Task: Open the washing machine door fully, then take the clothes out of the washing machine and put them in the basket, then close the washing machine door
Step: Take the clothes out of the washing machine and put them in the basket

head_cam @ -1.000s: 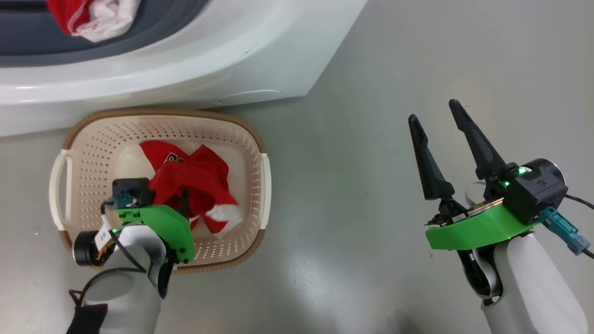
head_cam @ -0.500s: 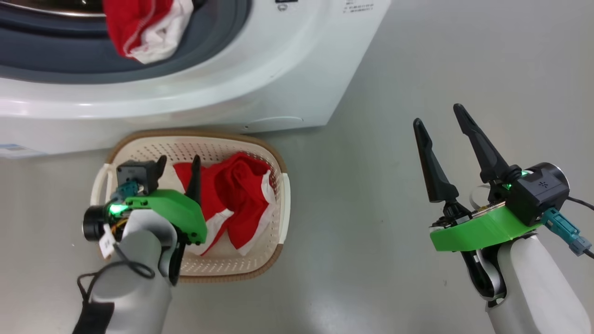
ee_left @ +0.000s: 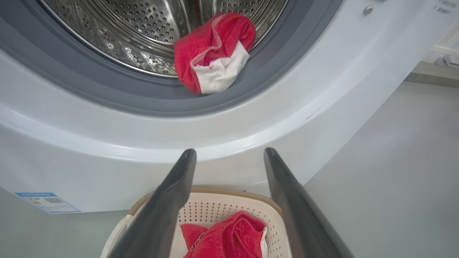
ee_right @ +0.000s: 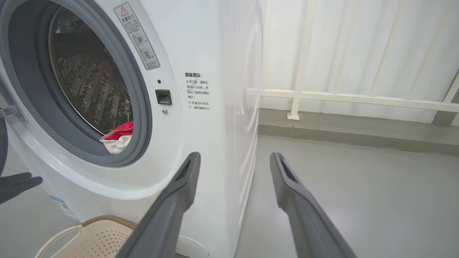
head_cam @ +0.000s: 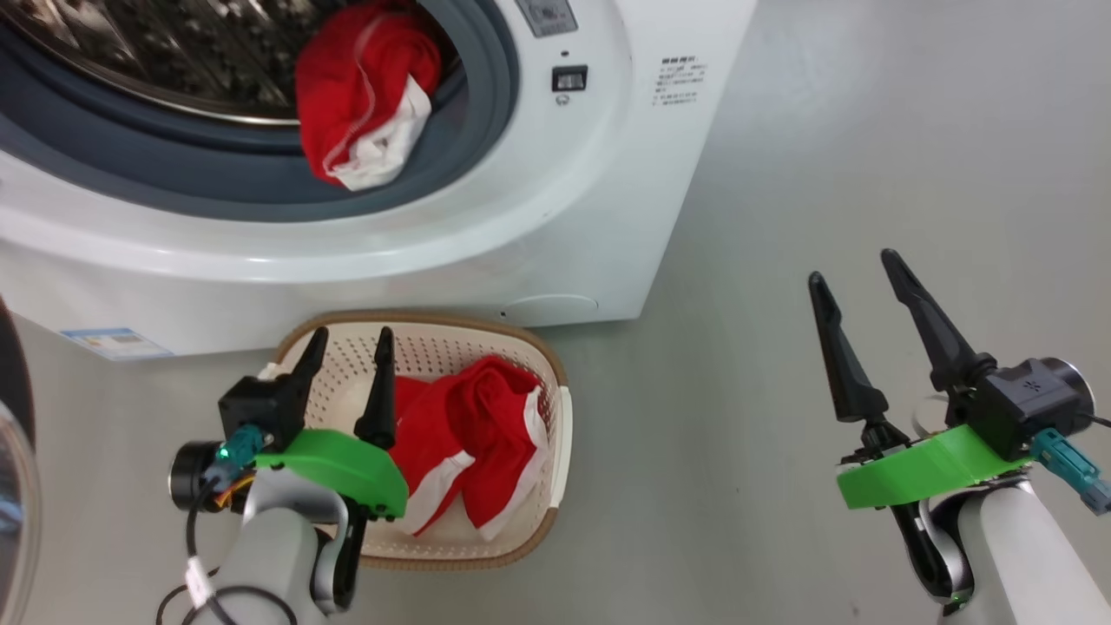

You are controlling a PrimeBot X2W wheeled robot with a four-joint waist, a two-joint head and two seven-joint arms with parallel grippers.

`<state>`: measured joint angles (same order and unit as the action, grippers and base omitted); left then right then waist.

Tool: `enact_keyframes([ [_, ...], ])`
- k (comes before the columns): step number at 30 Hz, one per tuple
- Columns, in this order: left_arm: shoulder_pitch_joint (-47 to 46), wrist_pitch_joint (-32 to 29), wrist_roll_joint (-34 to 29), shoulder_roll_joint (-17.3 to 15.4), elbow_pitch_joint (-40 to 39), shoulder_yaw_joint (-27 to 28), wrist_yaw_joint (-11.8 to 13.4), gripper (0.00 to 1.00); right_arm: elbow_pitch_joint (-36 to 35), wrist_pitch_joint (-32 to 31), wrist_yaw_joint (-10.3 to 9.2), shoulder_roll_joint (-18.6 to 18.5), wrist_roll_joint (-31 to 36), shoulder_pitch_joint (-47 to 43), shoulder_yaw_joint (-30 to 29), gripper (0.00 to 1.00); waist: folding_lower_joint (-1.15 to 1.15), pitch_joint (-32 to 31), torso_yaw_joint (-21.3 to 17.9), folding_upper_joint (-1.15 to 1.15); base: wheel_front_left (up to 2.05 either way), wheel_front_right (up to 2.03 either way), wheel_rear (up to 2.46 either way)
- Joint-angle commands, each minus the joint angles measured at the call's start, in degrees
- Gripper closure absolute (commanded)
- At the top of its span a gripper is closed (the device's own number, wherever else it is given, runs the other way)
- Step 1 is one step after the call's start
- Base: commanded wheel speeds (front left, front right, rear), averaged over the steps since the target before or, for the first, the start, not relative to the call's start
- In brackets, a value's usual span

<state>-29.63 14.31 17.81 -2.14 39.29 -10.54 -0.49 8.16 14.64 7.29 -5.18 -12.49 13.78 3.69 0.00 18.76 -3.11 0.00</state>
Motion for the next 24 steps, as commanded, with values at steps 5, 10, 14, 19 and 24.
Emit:
enact_keyframes([
  [5, 5.70, 0.68, -2.21, -0.83, -10.42, 3.26, 1.31, 0.00, -1.71, 0.36, 0.20, -0.62, 0.96, -2.15, -0.94, 0.00, 0.00, -5.12, 1.40, 0.00, 0.00, 0.00, 0.00],
  [10, 9.69, 0.68, -3.83, -1.07, -16.03, 5.07, 2.41, 0.00, -1.73, 0.36, 0.20, -0.59, 1.20, -3.71, -1.90, 0.00, 0.00, -7.68, 1.40, 0.00, 0.00, 0.00, 0.00],
  [14, 11.79, 0.68, -5.04, -1.45, -19.23, 5.93, 2.71, 0.00, -1.93, 0.36, 0.20, -0.67, 1.43, -4.70, -2.30, 0.00, 0.00, -9.03, 1.56, 0.00, 0.00, 0.00, 0.00],
  [19, 15.49, 0.69, -5.18, -1.91, -21.99, 7.52, 1.48, 0.00, -2.47, 0.36, 0.20, -0.33, 1.68, -6.61, -3.35, 0.00, 0.00, -11.48, 1.60, 0.00, 0.00, 0.00, 0.00],
  [24, 19.11, 0.69, -6.98, -2.93, -24.24, 8.33, 0.59, 0.00, -2.46, 0.36, 0.20, -0.04, 1.80, -8.88, -3.86, 0.00, 0.00, -13.95, 1.31, 0.00, 0.00, 0.00, 0.00],
])
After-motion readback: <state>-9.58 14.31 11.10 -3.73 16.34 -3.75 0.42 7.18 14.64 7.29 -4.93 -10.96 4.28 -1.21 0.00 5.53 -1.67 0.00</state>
